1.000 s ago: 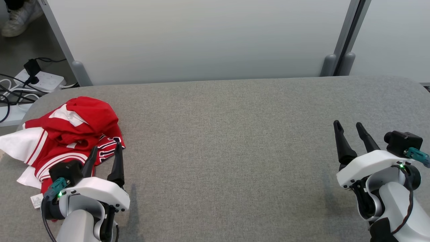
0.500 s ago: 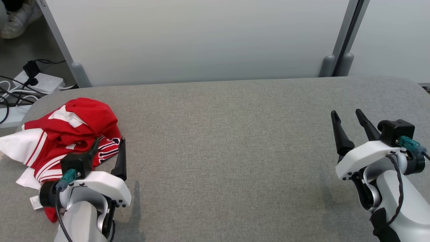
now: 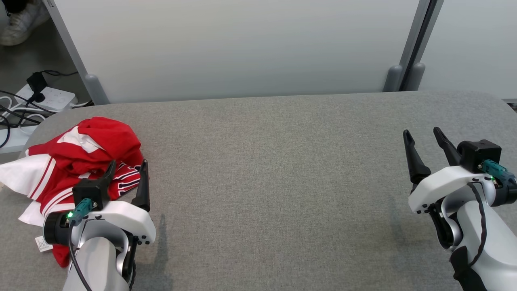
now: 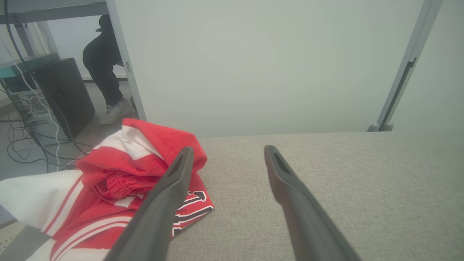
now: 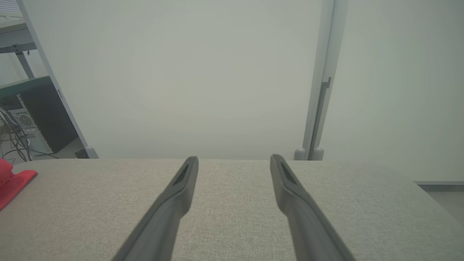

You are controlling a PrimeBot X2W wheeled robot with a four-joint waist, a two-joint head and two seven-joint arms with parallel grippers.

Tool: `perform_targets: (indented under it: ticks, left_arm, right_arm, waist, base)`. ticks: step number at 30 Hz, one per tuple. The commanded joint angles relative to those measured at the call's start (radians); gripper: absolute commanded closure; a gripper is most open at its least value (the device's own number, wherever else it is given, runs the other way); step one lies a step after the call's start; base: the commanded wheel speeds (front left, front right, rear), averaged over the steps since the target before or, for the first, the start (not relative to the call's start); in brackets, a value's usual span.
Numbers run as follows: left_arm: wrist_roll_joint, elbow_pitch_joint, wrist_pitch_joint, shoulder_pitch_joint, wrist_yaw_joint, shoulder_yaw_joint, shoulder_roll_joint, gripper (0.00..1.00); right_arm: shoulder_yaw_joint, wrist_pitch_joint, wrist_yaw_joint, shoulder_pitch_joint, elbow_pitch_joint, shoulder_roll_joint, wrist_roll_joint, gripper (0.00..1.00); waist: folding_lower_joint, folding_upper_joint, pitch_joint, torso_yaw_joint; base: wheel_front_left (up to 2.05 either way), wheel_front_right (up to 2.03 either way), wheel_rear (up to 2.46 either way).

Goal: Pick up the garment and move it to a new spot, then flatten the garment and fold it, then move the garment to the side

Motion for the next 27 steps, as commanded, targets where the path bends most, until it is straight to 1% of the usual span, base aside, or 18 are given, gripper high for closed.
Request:
perform_targets:
  ticks: [1, 14, 27]
  left_arm:
    - [-0.006, -0.024, -0.013, -0.039, 0.009, 0.032, 0.028, 0.0]
    - [-0.007, -0.072, -0.013, -0.011, 0.028, 0.044, 0.021, 0.0]
    - [0.0, -0.099, -0.013, 0.004, 0.042, 0.051, 0.017, 0.0]
  right_arm:
    - [0.012, -0.014, 0.007, -0.02, -0.025, 0.001, -0.014, 0.0]
    - [-0.05, -0.014, 0.007, 0.012, -0.079, 0.013, -0.037, 0.0]
    - [-0.079, -0.014, 0.007, 0.031, -0.098, 0.025, -0.054, 0.0]
  waist:
    - [0.0, 0.0, 0.0, 0.0]
    - [0.0, 0.0, 0.002, -0.004]
    - [0.0, 0.0, 0.004, 0.005]
  base:
    - [0.0, 0.0, 0.0]
    - [0.0, 0.0, 0.0]
    - [0.0, 0.0, 0.0]
